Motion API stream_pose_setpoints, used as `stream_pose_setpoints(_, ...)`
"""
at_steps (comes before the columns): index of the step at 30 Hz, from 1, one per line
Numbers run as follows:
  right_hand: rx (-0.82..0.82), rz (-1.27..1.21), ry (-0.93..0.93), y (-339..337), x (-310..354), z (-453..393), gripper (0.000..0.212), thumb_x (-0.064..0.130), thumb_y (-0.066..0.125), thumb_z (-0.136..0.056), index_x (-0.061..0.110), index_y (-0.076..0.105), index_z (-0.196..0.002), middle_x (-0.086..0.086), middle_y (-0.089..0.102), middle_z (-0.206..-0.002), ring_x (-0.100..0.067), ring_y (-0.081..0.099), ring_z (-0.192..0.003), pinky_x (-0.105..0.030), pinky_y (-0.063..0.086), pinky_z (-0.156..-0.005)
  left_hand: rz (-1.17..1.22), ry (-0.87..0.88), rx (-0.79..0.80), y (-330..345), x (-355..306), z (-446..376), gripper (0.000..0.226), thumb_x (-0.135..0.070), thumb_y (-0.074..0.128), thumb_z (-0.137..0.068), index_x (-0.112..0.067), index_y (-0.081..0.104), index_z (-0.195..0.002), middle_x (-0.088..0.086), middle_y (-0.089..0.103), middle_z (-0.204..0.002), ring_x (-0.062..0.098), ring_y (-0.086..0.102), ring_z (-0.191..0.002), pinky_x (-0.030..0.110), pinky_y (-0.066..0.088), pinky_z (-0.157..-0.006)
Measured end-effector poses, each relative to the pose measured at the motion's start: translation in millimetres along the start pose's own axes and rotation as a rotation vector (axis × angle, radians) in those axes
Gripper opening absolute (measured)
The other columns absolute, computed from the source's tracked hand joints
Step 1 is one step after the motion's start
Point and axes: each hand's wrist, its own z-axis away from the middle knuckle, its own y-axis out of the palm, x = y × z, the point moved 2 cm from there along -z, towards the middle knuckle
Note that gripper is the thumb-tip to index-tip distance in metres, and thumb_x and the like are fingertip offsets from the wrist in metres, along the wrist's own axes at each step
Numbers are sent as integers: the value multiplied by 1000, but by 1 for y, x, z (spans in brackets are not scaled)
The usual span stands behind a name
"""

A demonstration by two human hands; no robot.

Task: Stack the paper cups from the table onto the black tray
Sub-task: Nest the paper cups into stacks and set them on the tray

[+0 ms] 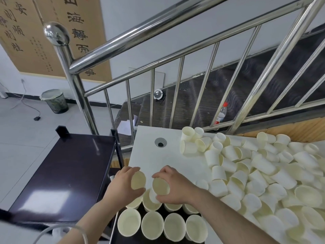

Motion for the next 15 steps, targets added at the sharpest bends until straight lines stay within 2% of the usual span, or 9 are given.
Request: stream_pose_setpoints(15,41,51,-20,20,16,4,68,38,70,-79,31,42,-141,11,36,-131,-7,40,-123,-28,42,-101,-58,7,120,8,17,9,77,-44,75,-73,-32,38,-140,-14,39,-137,6,38,-125,23,42,-94)
